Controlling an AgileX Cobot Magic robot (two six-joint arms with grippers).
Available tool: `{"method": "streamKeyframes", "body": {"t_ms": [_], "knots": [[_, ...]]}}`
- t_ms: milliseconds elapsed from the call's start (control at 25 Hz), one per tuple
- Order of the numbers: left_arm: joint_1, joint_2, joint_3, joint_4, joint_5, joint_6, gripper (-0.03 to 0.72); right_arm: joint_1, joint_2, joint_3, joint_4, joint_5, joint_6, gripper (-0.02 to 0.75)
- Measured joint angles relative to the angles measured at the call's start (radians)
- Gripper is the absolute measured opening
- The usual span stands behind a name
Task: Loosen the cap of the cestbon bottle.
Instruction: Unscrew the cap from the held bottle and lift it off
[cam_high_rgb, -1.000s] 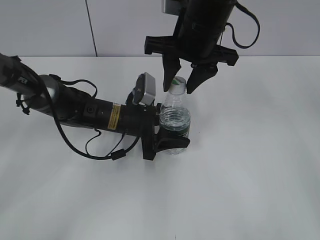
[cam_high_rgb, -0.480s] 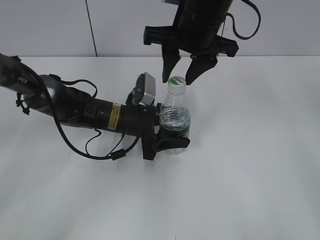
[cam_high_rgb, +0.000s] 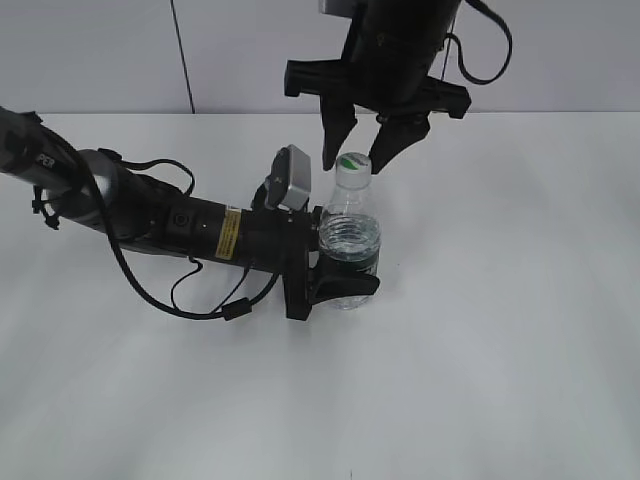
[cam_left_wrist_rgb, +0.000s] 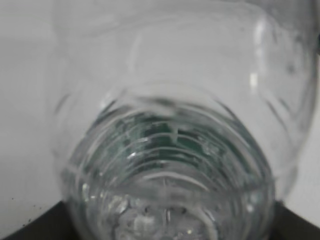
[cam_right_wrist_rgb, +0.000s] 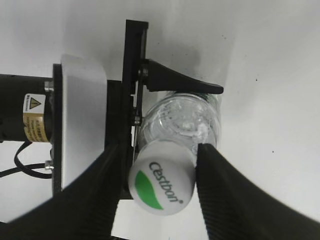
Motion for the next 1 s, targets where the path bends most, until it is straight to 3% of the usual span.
{"method": "streamKeyframes", "body": {"t_ms": [240,1000], "knots": [[0.0,0.0,0.0,0.0,0.0,-0.001,0.411,0.0,0.001,-0.005,-0.007,0.005,0.0,0.313],[0.0,-0.001,0.0,0.0,0.006,0.0,0.411,-0.001,0.001,-0.005,0.01,0.005,-0.123,0.303]]}}
